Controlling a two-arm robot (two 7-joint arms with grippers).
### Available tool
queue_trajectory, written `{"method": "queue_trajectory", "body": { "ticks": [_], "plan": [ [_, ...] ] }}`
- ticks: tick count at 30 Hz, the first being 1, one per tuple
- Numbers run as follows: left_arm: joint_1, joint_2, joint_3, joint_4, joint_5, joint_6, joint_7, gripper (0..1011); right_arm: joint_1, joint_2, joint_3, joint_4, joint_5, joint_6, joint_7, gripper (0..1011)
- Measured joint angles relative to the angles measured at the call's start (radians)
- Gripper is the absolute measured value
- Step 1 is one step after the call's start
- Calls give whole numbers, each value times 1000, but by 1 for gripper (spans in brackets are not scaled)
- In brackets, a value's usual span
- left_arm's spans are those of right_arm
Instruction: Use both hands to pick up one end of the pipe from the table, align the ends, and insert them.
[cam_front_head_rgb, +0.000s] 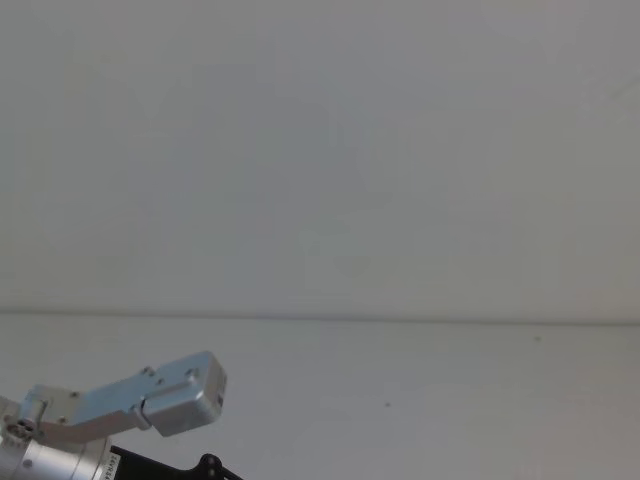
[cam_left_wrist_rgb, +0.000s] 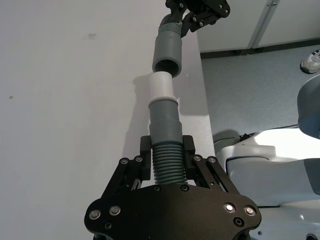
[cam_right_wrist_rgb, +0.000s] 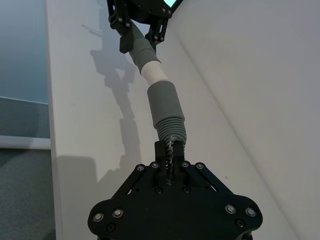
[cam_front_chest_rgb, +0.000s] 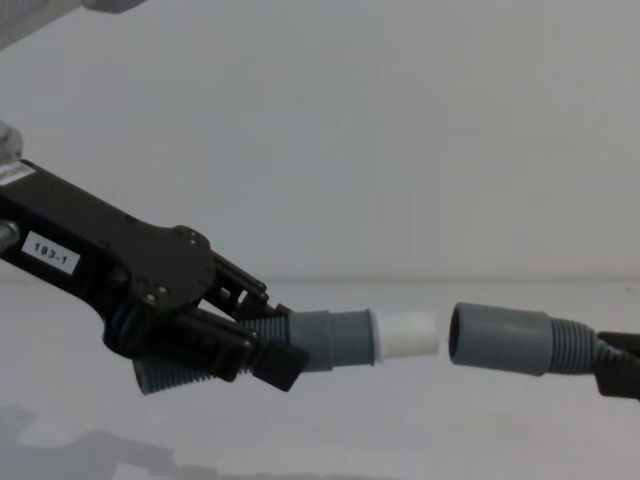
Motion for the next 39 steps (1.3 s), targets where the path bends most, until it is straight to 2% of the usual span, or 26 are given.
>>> {"method": "queue_trajectory", "body": {
  "ticks": [21,39],
  "plan": [
    [-11,3,14,8,-20,-2,2,331,19,0,-17,11,-14,0,2,60],
    [-33,2,43,30,-20,-11,-10,331,32,1,-23,10,-20,-3,2,59]
  ]
}}
